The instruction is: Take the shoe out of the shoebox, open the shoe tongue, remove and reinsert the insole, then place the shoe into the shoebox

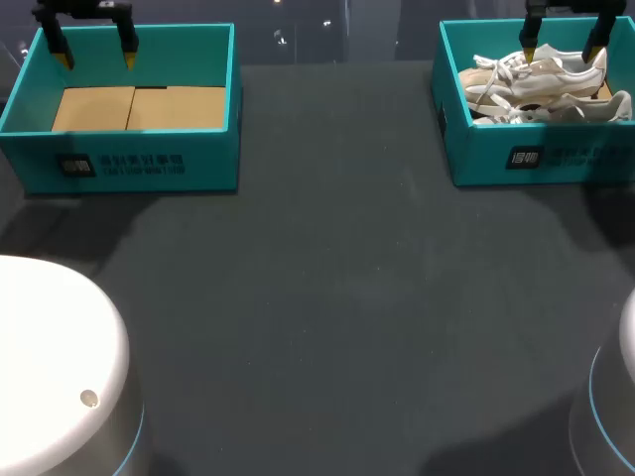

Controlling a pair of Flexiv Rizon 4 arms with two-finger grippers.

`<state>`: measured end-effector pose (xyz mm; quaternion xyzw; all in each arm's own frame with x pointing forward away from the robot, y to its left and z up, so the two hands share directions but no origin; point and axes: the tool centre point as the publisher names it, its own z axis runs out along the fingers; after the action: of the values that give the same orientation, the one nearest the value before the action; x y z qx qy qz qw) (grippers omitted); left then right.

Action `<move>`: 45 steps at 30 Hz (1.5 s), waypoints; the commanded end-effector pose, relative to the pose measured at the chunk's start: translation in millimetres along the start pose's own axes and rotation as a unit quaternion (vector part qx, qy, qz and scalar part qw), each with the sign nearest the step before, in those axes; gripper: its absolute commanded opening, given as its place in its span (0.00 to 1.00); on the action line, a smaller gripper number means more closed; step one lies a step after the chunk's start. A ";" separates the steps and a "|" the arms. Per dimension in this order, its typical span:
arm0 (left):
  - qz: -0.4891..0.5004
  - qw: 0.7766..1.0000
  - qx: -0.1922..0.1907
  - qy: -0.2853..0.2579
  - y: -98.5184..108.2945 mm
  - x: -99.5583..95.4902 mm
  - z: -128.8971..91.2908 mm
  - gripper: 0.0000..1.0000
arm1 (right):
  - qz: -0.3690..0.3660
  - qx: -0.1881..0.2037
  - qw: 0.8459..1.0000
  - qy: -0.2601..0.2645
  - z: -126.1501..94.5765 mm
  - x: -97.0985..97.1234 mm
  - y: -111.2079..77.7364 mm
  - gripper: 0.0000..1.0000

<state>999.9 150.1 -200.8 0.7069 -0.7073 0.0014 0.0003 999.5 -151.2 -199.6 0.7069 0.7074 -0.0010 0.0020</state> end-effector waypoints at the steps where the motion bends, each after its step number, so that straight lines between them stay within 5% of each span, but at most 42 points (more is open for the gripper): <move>1: 0.000 1.000 0.000 0.000 0.0 0.1 -0.3 1.00 | 0.000 0.000 1.000 0.000 -0.1 0.1 0.1 1.00; 18: 0.000 1.000 0.000 0.000 0.0 0.1 -0.3 1.00 | -0.002 -0.005 1.000 -0.008 -0.2 -3.4 1.1 1.00; 27: 0.000 1.000 0.000 0.000 0.0 0.1 -0.3 1.00 | 0.011 -0.013 1.000 -0.024 5.0 -38.4 5.2 1.00; 45: 0.000 1.000 0.000 0.000 0.0 0.1 -0.3 1.00 | 0.007 -0.025 0.998 -0.063 50.8 -108.7 22.9 1.00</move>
<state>999.8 150.1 -200.8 0.7069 -0.7073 0.0014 0.0003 1018.5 -254.2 -241.3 0.7084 0.7019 -0.0293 0.0683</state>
